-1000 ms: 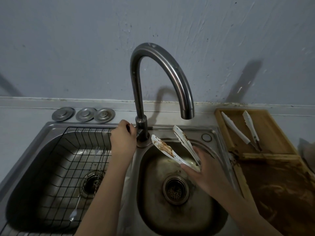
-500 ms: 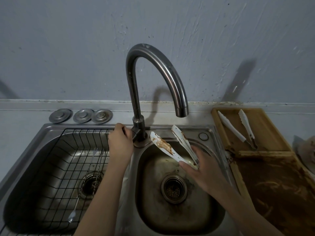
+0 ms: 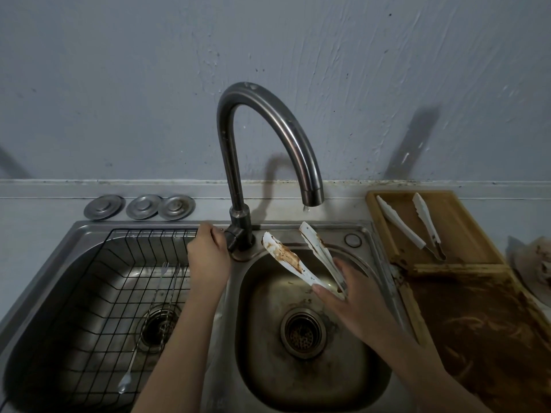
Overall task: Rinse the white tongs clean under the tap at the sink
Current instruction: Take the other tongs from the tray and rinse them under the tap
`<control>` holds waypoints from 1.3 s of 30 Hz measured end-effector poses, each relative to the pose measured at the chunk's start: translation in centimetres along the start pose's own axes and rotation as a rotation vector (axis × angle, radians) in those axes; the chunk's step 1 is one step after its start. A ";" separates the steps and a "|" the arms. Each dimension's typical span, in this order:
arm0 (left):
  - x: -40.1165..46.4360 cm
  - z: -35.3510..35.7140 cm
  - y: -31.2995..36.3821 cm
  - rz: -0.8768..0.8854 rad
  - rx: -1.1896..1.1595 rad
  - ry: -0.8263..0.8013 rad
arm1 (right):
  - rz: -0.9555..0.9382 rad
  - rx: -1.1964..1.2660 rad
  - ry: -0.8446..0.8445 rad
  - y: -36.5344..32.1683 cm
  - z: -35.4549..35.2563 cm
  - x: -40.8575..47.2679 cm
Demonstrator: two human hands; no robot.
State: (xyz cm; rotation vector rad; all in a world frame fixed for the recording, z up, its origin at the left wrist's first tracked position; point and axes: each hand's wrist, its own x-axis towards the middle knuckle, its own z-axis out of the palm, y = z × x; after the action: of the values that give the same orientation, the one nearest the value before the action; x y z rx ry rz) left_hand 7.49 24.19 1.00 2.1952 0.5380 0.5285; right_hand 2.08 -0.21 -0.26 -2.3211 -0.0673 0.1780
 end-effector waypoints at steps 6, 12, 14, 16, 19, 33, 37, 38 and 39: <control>-0.1 0.0 -0.2 0.012 -0.036 0.018 | 0.000 -0.010 0.000 -0.2 -0.1 -0.1; -0.4 -0.1 -0.1 -0.025 -0.066 -0.043 | -0.010 -0.036 0.014 -0.5 -0.2 -0.1; -1.2 0.3 -0.1 -0.028 -0.042 -0.078 | -0.006 -0.045 0.010 -0.5 -0.1 -0.2; -3.5 0.8 0.4 0.060 -0.014 0.006 | 0.006 -0.056 0.006 -0.5 0.0 -0.3; -8.8 1.8 2.1 0.095 -0.212 -0.015 | 0.034 -0.036 -0.013 -0.8 0.3 -0.4; -9.8 3.7 4.1 -0.673 -0.775 -0.677 | 0.063 -0.080 -0.099 -1.8 1.6 -0.8; -9.6 3.4 4.3 -0.635 -0.745 -0.773 | 0.061 -0.100 -0.094 -1.6 1.4 -0.8; -9.5 3.3 4.3 -0.644 -0.755 -0.764 | 0.047 -0.092 -0.104 -1.7 1.4 -0.9; -9.4 3.2 4.2 -0.659 -0.779 -0.754 | 0.032 -0.079 -0.120 -1.8 1.3 -0.9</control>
State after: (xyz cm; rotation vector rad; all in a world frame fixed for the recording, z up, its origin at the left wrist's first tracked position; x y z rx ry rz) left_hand 2.31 14.79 0.58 1.2151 0.4801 -0.3955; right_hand 1.01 1.88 0.24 -2.3898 -0.0991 0.3370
